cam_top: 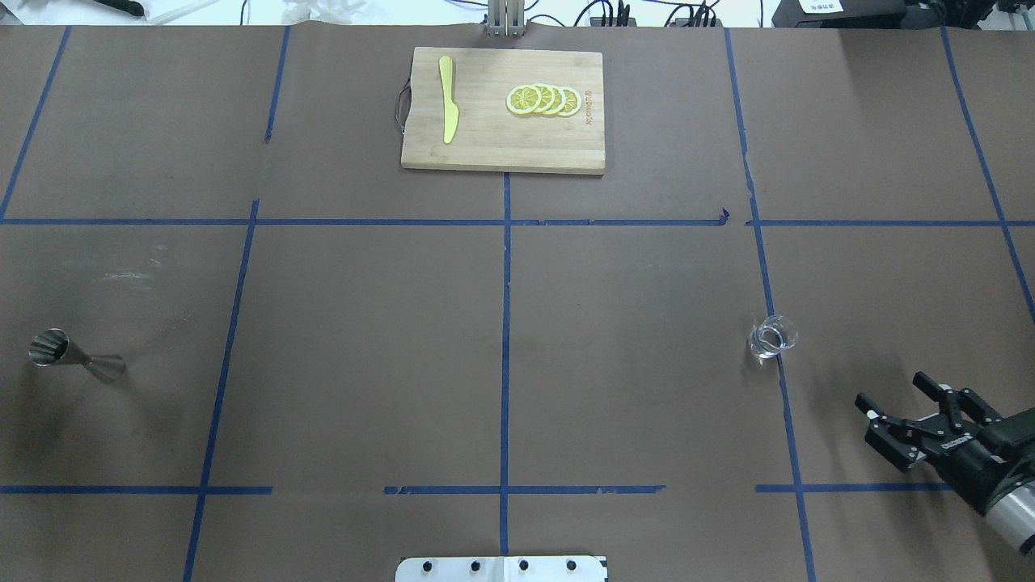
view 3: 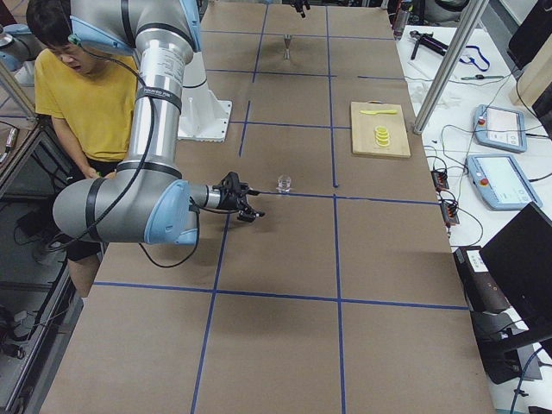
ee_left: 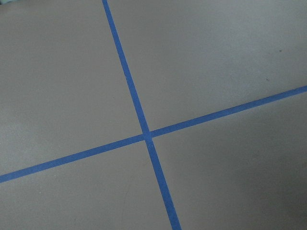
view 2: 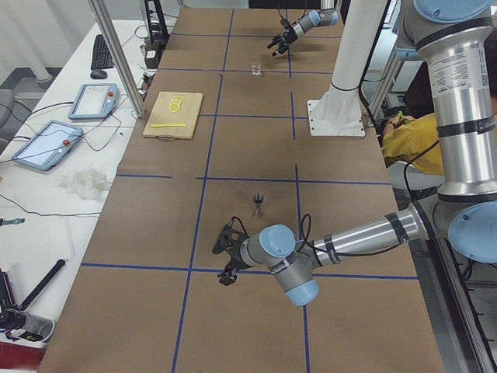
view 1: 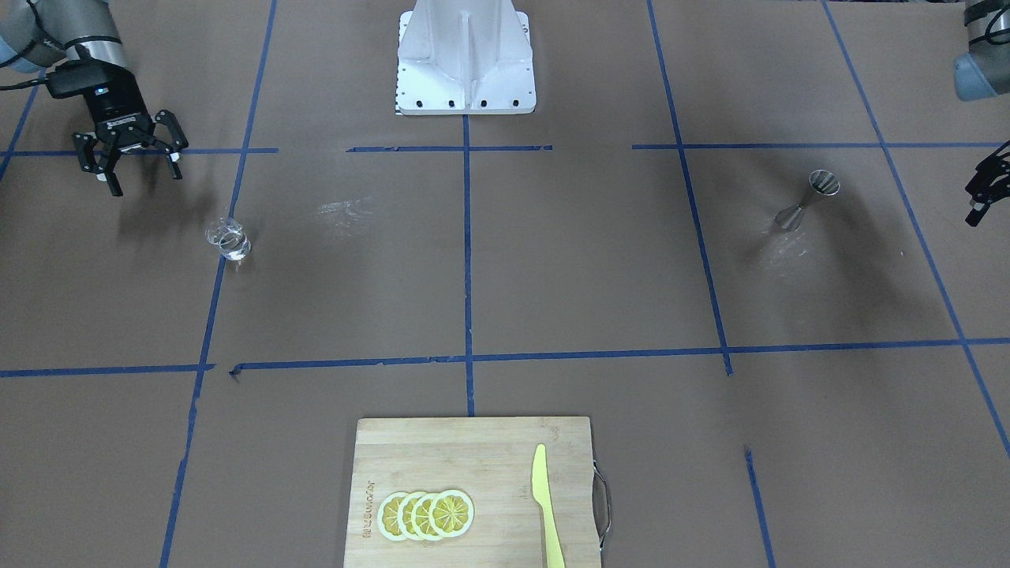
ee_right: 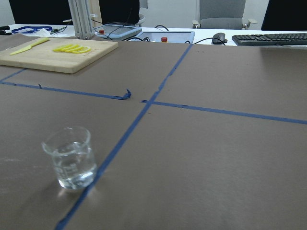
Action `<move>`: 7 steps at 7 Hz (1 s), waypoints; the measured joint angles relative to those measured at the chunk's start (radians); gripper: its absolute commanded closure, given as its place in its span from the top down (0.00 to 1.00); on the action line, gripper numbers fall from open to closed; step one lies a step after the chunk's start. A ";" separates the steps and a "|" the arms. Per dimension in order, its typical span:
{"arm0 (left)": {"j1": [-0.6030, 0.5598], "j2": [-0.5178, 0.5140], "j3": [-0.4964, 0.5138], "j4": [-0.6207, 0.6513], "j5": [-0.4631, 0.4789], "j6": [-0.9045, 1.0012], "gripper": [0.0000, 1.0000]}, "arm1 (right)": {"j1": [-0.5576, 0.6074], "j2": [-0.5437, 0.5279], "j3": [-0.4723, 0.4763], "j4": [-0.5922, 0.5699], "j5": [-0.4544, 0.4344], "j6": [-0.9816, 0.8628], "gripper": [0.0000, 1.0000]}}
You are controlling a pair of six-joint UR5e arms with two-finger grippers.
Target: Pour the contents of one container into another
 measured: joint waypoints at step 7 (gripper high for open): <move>0.001 -0.010 0.017 0.094 -0.054 0.017 1.00 | 1.066 0.304 -0.199 -0.200 1.224 -0.336 1.00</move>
